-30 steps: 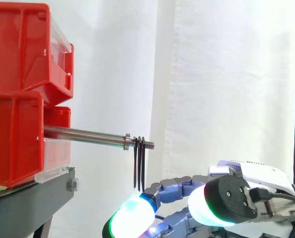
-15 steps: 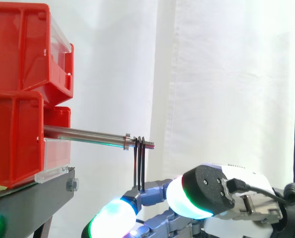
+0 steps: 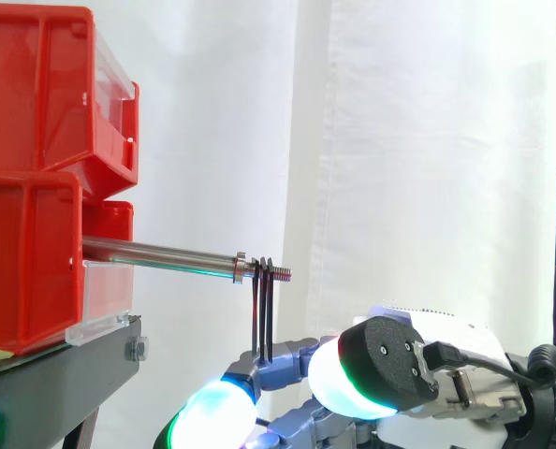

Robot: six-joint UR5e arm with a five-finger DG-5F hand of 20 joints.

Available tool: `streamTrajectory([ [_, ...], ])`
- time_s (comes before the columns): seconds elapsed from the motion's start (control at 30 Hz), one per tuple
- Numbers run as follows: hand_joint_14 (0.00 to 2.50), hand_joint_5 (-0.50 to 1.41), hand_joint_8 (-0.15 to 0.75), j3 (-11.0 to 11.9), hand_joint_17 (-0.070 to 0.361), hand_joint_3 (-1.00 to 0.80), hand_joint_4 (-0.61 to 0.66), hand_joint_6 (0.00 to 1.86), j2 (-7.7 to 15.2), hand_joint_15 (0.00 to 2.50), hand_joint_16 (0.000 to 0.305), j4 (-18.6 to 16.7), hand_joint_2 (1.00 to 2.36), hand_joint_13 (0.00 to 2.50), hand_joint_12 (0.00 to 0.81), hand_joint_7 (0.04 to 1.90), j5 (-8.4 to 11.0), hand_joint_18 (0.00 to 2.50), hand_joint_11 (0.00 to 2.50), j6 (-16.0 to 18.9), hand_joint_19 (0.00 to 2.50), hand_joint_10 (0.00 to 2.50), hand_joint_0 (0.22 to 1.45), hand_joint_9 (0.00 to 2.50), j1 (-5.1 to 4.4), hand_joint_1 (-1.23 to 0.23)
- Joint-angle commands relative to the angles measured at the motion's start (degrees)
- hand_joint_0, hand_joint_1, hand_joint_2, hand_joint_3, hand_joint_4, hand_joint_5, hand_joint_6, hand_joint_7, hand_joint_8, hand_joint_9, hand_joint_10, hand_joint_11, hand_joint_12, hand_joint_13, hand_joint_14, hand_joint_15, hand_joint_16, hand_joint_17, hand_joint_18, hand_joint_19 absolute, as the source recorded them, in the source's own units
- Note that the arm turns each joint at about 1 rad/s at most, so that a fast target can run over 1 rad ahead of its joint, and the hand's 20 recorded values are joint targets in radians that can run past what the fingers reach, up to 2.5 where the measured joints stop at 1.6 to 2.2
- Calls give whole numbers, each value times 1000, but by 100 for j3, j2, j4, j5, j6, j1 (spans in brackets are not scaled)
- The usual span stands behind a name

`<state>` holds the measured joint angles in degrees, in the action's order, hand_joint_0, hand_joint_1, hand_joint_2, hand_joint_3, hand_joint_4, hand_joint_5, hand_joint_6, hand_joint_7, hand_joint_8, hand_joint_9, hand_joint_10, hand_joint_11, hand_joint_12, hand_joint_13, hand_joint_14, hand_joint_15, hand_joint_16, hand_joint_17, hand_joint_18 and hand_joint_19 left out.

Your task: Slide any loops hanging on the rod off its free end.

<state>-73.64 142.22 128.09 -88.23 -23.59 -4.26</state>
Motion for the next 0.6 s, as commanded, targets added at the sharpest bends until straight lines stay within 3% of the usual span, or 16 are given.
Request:
streamTrajectory([
  [0.0, 4, -124, 290, 26, 82, -484, 299, 503, 8, 106, 36, -12, 1001, 805, 336, 1021, -2, 608, 99, 135, 216, 1, 578, 863, 4, -631],
  [0.57, 5, -111, 290, 368, 81, -484, 261, 503, 8, 120, 36, 85, 1001, 830, 333, 1150, -19, 621, 117, 126, 234, 4, 589, 880, 13, -622],
])
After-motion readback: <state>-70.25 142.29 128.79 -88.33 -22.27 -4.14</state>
